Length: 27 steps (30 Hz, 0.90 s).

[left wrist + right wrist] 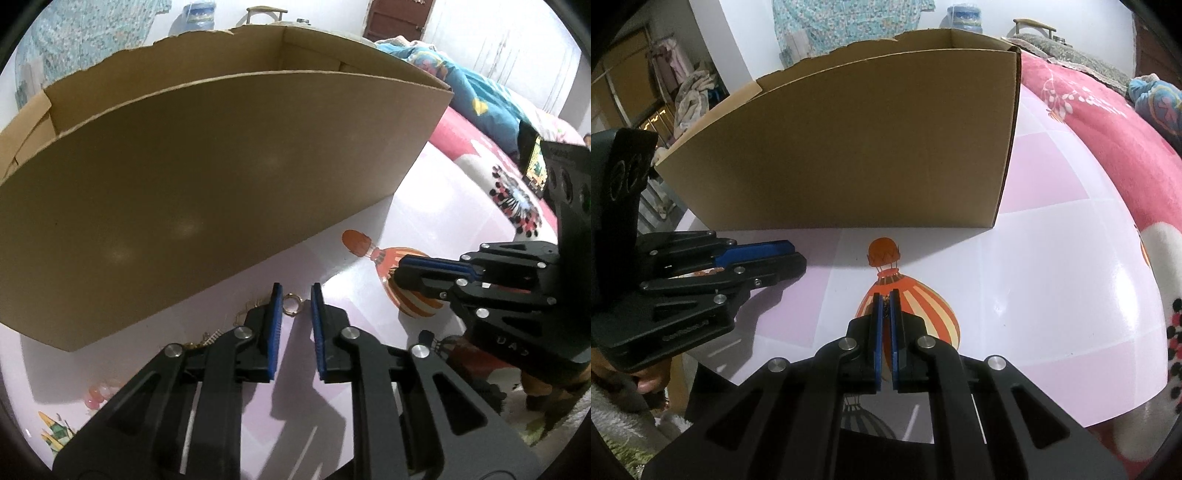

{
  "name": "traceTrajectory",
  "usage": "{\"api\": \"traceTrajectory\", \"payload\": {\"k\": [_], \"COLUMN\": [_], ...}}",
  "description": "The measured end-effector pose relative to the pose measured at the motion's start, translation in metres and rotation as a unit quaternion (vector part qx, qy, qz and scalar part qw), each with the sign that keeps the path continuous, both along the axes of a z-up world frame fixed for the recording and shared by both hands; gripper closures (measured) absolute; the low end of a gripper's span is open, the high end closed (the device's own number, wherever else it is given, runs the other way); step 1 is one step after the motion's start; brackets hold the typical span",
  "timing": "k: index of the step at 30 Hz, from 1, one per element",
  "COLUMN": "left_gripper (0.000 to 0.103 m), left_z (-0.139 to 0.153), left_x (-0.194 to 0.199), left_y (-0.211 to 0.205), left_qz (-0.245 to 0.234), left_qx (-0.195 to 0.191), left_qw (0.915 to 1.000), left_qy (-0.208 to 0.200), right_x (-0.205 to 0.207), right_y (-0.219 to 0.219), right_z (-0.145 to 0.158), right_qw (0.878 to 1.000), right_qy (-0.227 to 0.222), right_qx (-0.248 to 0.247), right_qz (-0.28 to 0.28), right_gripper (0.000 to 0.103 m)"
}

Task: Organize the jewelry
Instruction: 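Grasp a small gold ring with the left tool while the right tool holds the charm, then carry the gold ring and charm into the box with both tools and open them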

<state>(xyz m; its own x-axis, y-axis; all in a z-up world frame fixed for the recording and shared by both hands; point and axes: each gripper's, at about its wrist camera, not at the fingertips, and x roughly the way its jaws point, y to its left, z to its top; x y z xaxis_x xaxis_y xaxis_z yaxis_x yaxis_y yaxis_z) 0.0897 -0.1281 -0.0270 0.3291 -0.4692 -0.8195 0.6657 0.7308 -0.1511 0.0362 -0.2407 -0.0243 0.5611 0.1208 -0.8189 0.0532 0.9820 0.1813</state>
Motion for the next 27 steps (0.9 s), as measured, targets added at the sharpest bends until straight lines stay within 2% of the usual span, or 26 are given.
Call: {"api": "traceTrajectory", "payload": {"k": [8, 17, 27], "left_gripper": [0.094, 0.094, 0.094], "left_z": [0.0, 0.004, 0.036], "left_x": [-0.003, -0.004, -0.017], "left_y": [-0.001, 0.004, 0.019], "left_qz": [-0.003, 0.001, 0.007], "left_qx": [0.005, -0.007, -0.03], "left_qw": [0.9999, 0.9999, 0.9986], "left_qy": [-0.014, -0.01, -0.044], "right_x": [-0.001, -0.002, -0.013], "right_y": [-0.001, -0.004, -0.016], "right_z": [0.001, 0.008, 0.037], "right_qw": [1.0, 1.0, 0.998], "right_qy": [-0.002, -0.013, -0.045], "right_qx": [0.001, 0.006, 0.031], "right_qz": [-0.001, -0.001, -0.008], "right_gripper": [0.099, 0.099, 0.099]}}
